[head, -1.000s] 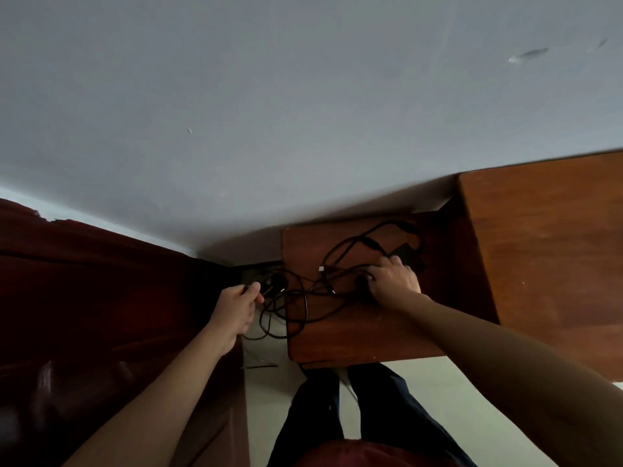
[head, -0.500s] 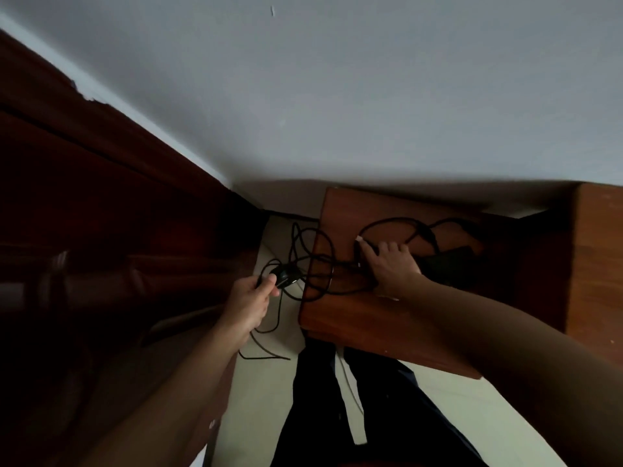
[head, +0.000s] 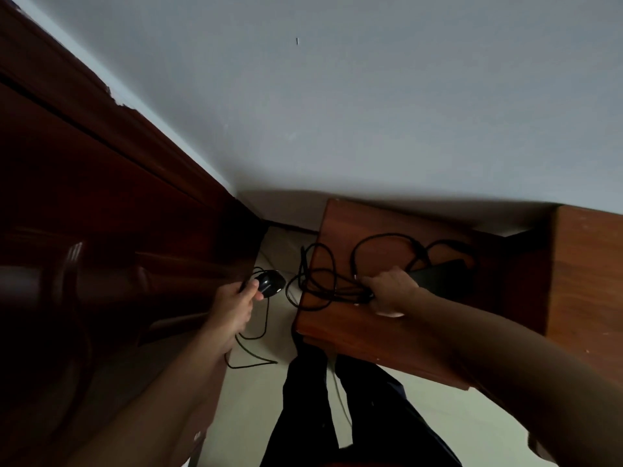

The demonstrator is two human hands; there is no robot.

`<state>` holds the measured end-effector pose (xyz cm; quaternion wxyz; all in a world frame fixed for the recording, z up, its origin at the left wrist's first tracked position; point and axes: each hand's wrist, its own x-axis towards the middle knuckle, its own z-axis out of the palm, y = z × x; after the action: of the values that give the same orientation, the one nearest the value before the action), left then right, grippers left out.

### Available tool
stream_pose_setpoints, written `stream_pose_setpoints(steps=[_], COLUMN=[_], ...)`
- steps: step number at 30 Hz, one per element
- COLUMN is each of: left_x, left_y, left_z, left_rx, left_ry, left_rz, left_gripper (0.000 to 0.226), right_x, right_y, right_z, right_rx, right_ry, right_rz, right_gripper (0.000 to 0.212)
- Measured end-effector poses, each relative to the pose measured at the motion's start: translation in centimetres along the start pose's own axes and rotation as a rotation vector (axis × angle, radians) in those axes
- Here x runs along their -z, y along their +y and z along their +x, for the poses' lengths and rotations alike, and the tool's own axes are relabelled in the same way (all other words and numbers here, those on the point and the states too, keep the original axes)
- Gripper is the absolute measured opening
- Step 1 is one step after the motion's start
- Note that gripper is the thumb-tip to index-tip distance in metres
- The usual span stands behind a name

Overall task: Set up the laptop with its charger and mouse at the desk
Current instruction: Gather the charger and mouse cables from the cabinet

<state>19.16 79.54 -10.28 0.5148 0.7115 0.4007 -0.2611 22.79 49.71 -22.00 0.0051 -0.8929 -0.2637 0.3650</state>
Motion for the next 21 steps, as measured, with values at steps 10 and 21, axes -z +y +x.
stream_pose_setpoints(steps=[10, 21], left_x=[2.7, 2.9], left_y=[7.2, 13.6], left_z=[-3.8, -8.3], left_rx=[-0.222, -0.604], left_ry=[-0.073, -0.31], left_rz=[0.037, 0.229], left_gripper=[0.033, 0.034], right_x=[8.0, 12.8], right_y=[-1.2, -9.2], right_z=[-6.5, -16.6], right_rx=[-0.228, -0.621], right_ry=[0.169, 0.719], right_rz=[0.482, 1.423], right_gripper=[0.026, 0.02])
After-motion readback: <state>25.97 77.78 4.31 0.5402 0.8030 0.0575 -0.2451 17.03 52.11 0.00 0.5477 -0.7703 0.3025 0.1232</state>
